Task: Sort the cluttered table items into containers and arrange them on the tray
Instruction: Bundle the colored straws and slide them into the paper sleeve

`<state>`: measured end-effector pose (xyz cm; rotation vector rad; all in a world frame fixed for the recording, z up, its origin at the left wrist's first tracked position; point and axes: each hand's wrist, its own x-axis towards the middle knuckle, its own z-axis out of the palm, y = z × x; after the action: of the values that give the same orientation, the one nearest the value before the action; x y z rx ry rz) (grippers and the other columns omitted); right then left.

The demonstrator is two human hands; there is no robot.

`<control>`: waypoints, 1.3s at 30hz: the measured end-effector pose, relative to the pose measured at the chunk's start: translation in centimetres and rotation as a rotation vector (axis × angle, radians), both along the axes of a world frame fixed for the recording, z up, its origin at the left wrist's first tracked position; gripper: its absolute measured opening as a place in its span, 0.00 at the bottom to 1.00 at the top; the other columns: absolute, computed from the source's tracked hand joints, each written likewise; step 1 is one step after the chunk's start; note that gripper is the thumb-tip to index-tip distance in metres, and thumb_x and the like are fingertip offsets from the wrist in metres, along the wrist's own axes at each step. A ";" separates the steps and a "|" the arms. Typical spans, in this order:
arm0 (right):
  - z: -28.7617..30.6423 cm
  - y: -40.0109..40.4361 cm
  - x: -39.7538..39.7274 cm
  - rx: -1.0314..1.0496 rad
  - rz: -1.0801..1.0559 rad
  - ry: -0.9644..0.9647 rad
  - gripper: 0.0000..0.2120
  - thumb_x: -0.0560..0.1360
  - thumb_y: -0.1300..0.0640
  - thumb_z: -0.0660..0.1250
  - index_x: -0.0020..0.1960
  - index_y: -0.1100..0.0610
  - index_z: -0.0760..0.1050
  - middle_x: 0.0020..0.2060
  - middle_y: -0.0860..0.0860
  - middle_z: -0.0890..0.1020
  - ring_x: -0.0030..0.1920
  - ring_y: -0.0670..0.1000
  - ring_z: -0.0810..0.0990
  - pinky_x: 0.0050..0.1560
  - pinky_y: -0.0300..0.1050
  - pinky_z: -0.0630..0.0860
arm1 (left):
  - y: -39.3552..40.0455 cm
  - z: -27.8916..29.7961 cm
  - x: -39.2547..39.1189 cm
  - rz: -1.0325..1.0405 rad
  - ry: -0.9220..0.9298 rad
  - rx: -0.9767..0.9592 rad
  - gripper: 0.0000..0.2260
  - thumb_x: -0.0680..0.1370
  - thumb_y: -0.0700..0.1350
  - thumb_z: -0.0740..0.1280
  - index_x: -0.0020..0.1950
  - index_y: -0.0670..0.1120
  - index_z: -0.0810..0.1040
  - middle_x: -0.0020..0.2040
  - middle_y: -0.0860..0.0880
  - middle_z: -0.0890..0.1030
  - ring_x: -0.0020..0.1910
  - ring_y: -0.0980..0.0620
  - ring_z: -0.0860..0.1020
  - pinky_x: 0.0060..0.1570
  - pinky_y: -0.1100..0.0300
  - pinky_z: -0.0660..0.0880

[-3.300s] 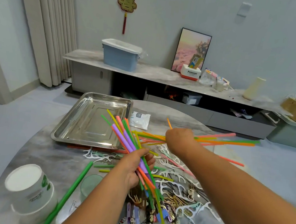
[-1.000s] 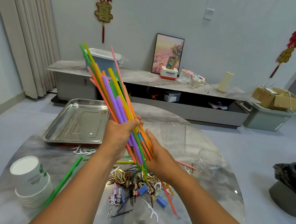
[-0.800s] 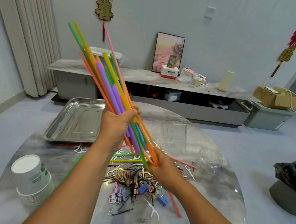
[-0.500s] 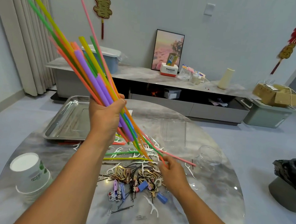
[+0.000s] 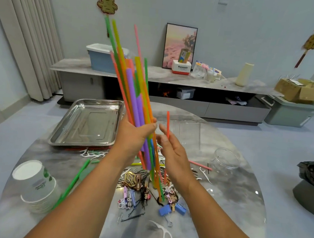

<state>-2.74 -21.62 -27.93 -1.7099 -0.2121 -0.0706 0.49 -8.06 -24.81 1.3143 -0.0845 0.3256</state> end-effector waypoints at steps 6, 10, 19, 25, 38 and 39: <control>-1.7 1.1 -0.6 0.003 -0.001 -0.033 0.21 0.85 0.47 0.50 0.75 0.30 0.61 0.70 0.34 0.72 0.70 0.35 0.70 0.70 0.41 0.69 | -2.0 -1.1 -0.9 -0.029 -0.006 -0.043 0.19 0.73 0.36 0.77 0.62 0.45 0.78 0.47 0.47 0.86 0.46 0.47 0.86 0.46 0.53 0.83; -3.3 0.8 -0.5 0.001 -0.062 -0.025 0.25 0.83 0.46 0.47 0.80 0.39 0.58 0.72 0.39 0.73 0.69 0.36 0.72 0.70 0.40 0.71 | -3.3 -2.2 -1.9 -0.087 0.008 -0.067 0.28 0.69 0.49 0.81 0.66 0.50 0.77 0.53 0.48 0.86 0.52 0.47 0.85 0.51 0.54 0.83; -4.1 0.2 -0.8 -0.076 -0.148 -0.039 0.29 0.79 0.44 0.48 0.80 0.37 0.57 0.69 0.36 0.75 0.69 0.37 0.72 0.68 0.36 0.70 | -4.1 -4.6 -1.6 -0.124 0.002 0.051 0.35 0.64 0.47 0.85 0.67 0.58 0.74 0.58 0.52 0.84 0.56 0.49 0.84 0.53 0.55 0.82; -5.1 -0.2 -1.4 -0.215 -0.080 -0.032 0.34 0.76 0.56 0.50 0.83 0.46 0.51 0.78 0.47 0.66 0.76 0.44 0.65 0.76 0.50 0.66 | -4.0 -6.3 -1.6 -0.099 0.102 0.011 0.22 0.68 0.44 0.82 0.59 0.53 0.80 0.49 0.49 0.86 0.49 0.48 0.86 0.46 0.59 0.82; -5.2 -0.7 -0.9 -0.409 -0.081 -0.047 0.37 0.79 0.56 0.70 0.75 0.28 0.55 0.65 0.41 0.77 0.61 0.44 0.79 0.60 0.53 0.80 | -1.0 -0.9 1.0 0.024 0.076 -0.254 0.19 0.66 0.40 0.79 0.54 0.36 0.82 0.42 0.40 0.84 0.40 0.44 0.83 0.41 0.52 0.81; -5.3 -0.8 -0.6 -0.400 -0.077 -0.041 0.34 0.79 0.58 0.69 0.71 0.26 0.60 0.60 0.41 0.80 0.57 0.43 0.80 0.58 0.53 0.81 | -1.2 -1.1 0.8 -0.016 0.099 -0.253 0.16 0.65 0.40 0.79 0.51 0.38 0.84 0.41 0.40 0.84 0.41 0.43 0.84 0.42 0.52 0.81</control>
<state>-3.39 -22.38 -33.20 -2.1164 -0.2002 -0.1269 1.27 -9.27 -25.86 1.0768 0.0293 0.2487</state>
